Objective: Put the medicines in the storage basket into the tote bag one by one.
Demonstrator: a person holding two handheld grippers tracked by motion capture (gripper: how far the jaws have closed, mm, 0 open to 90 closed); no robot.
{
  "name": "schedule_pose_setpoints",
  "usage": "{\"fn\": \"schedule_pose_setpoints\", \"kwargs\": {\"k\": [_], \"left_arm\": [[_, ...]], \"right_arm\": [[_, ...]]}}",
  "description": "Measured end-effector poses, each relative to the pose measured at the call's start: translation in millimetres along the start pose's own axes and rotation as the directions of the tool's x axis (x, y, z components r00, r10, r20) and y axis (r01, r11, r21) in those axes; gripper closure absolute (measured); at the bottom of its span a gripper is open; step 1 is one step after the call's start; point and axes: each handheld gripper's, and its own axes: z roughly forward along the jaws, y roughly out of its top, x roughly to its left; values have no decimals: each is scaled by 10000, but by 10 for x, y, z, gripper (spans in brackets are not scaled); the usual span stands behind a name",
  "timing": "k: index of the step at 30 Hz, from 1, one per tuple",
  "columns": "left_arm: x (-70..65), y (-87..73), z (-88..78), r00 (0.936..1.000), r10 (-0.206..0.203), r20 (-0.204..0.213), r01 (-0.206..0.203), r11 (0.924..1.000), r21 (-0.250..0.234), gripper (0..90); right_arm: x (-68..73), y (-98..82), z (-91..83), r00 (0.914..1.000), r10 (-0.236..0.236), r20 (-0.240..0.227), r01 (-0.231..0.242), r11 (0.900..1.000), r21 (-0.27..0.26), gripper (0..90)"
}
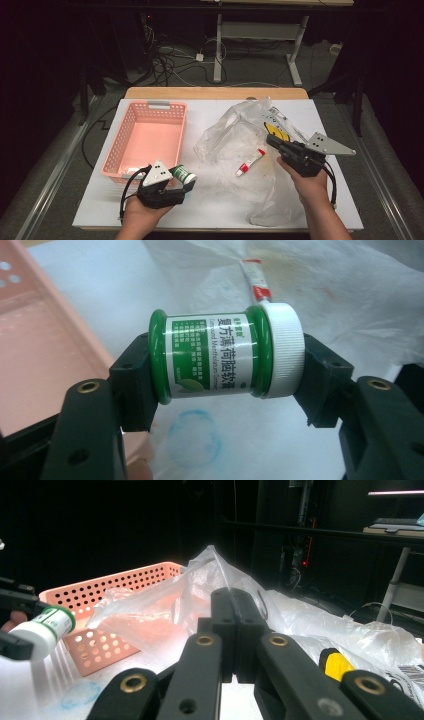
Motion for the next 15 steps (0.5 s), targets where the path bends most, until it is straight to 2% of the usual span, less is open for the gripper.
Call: {"fn": "schedule_pose_setpoints", "kwargs": {"k": [10, 15], "left_arm": [[-230, 14, 172, 9976, 548, 414, -559, 9981, 264, 350], [-297, 14, 269, 9962, 593, 636, -618, 9974, 375, 350]], "right_arm": [[30, 0, 14, 10000, -35, -7, 35, 10000, 3, 900], [30, 0, 18, 10000, -69, -40, 69, 10000, 5, 900]]}}
